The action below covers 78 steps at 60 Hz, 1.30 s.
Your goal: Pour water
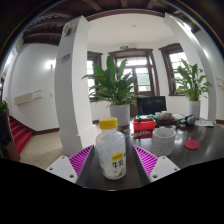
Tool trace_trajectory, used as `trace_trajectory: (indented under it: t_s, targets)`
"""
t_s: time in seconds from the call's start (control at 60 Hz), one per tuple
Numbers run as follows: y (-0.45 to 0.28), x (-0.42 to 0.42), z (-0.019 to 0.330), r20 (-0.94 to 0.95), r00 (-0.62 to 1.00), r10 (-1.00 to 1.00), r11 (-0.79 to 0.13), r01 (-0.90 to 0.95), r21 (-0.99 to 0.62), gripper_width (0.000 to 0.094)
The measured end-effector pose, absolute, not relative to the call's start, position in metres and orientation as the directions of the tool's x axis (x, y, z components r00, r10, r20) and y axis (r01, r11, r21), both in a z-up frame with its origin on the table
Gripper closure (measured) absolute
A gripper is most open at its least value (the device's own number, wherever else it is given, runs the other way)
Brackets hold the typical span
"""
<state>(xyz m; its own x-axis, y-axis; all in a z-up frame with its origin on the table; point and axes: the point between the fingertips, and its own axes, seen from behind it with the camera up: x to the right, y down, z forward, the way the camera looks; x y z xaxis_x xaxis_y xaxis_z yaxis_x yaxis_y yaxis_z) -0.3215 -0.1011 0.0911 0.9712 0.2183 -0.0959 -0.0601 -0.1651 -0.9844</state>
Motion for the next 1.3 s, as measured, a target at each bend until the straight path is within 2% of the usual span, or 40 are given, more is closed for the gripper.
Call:
trace_trajectory:
  t_s: [0.2,0.3,0.317,0.35,0.533,0.8,0.967,1.067,1.167,1.3]
  targets:
    - [-0.063,-0.339,0.074,-0.086,0.973,0.213,-0.199,-0.042,-0.979,0.0166]
    - [-0.052,-0.342,0.079,-0.069,0.977,0.202,-0.169,-0.035,-0.985,0.0220]
    - [-0.050,-0.342,0.078,-0.070,0.977,0.199,-0.174,-0.035,-0.984,0.0203]
    - [-0.048,-0.341,0.076,-0.060,0.980,0.191,-0.174,-0.026,-0.984,0.0353]
    - [-0.050,-0.345,0.075,-0.036,0.980,0.197,-0.170,-0.002,-0.985,0.0477]
    - [-0.048,-0.342,0.075,-0.043,0.980,0.197,-0.169,-0.009,-0.986,0.0477]
    - [-0.028,-0.333,0.083,-0.252,0.958,0.136,-0.239,-0.215,-0.947,0.0478]
    - [-0.008,-0.326,0.103,-0.475,0.876,0.085,-0.254,-0.442,-0.860,0.0476]
    - [0.008,-0.311,0.121,-0.722,0.690,0.042,-0.240,-0.695,-0.678,0.0476]
    - [0.028,-0.290,0.148,-0.929,0.369,0.029,-0.181,-0.912,-0.368,0.0477]
